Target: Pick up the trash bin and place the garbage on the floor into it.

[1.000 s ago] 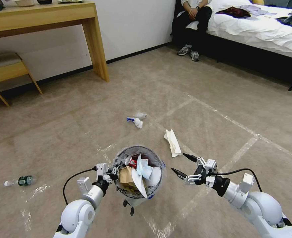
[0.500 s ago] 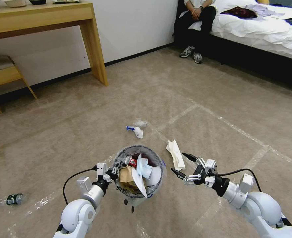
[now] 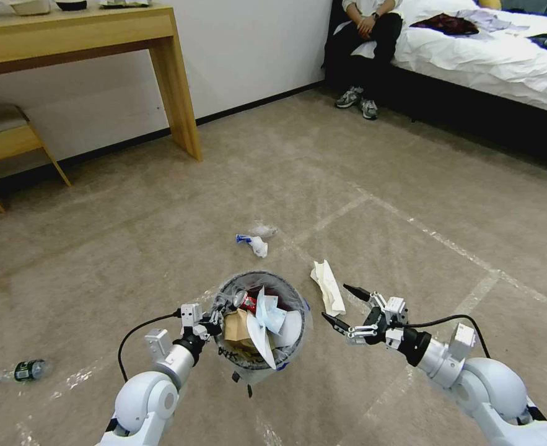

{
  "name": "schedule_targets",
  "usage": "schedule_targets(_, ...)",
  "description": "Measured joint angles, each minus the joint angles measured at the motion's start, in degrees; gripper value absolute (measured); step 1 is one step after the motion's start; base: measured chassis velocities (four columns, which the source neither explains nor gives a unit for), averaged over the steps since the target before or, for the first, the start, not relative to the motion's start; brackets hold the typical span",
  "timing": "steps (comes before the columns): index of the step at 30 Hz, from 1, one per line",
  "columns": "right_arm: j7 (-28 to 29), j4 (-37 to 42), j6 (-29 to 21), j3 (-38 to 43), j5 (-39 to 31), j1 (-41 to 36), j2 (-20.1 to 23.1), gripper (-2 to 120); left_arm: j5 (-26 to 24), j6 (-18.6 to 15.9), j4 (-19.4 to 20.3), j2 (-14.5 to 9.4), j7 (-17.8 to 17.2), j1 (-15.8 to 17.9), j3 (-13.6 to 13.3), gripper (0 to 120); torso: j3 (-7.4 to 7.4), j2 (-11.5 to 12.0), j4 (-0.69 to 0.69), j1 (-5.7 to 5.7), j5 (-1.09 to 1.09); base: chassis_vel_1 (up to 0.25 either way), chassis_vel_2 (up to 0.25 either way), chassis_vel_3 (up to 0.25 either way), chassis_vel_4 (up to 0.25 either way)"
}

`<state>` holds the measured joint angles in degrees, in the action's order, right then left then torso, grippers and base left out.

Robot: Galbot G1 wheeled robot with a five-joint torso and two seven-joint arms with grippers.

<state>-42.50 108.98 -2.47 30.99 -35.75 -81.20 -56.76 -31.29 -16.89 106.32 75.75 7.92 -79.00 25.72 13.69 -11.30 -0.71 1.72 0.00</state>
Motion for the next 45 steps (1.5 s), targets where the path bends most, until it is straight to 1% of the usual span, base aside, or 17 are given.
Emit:
schedule_targets(4, -2.0, -0.4, -1.3, 0.0, 0.1, 0.5, -0.1, 100, 0.0, 0.0, 0.0, 0.0, 0.0, -0.2, 0.1, 1, 0.0, 0.0, 0.0, 0.0, 0.0, 0.0, 0.0, 0.0, 0.0)
schedule_targets(14, -2.2, -0.9, -1.2, -0.1, -0.8, 0.7, -0.2, 100, 0.1, 0.0, 0.0, 0.4, 0.0, -0.3, 0.2, 1, -0.01, 0.0, 0.0, 0.0, 0.0, -0.032, 0.02, 0.02, -0.022)
schedule_targets(21, -2.2, -0.8, 0.0, 0.1, -0.8, 0.1, -0.2, 100, 0.1, 0.0, 0.2, 0.7, 0.0, -0.2, 0.2, 1, -0.02, 0.0, 0.0, 0.01, 0.01, -0.14, 0.153, 0.155, -0.161)
schedule_targets(24, -1.9, -0.6, 0.2, 0.1, -1.0, -0.1, -0.2, 100, 0.1, 0.1, 0.3, 0.7, 0.0, -0.2, 0.2, 1, 0.0, 0.0, 0.0, 0.04, 0.02, -0.177, 0.206, 0.19, -0.191)
schedule_targets(25, -1.8, -0.5, 0.3, 0.1, -1.0, -0.1, -0.2, 100, 0.1, 0.1, 0.3, 0.7, 0.0, -0.2, 0.3, 1, 0.01, 0.0, 0.03, 0.06, 0.02, -0.167, 0.139, 0.139, -0.124)
schedule_targets(26, -1.7, -0.5, 0.3, 0.2, -1.0, -0.1, -0.2, 100, 0.1, 0.1, 0.4, 0.6, 0.0, -0.2, 0.3, 1, 0.01, 0.0, 0.01, 0.06, -0.01, -0.123, 0.139, 0.139, -0.075)
schedule_targets(28, -1.7, -0.5, 0.4, 0.2, -0.9, -0.2, -0.2, 100, 0.1, 0.1, 0.4, 0.6, 0.0, -0.3, 0.3, 1, 0.0, 0.0, 0.01, 0.05, 0.0, -0.084, 0.108, 0.096, -0.056)
schedule_targets(38, -0.4, -0.9, 0.9, 0.0, -0.7, 0.3, -0.1, 100, 0.1, 0.1, 0.5, 0.9, -0.1, 0.0, 0.3, 1, -0.03, 0.0, -0.01, -0.01, 0.0, 0.021, -0.025, -0.025, 0.02)
schedule_targets(45, 2.2, -2.9, 0.2, -1.9, -2.6, 2.8, 0.7, 100, 0.1, 0.0, 0.2, 0.8, -0.1, 1.0, 1.0, 1, -0.02, 0.0, 0.0, 0.0, 0.0, 0.0, 0.0, 0.0, 0.0)
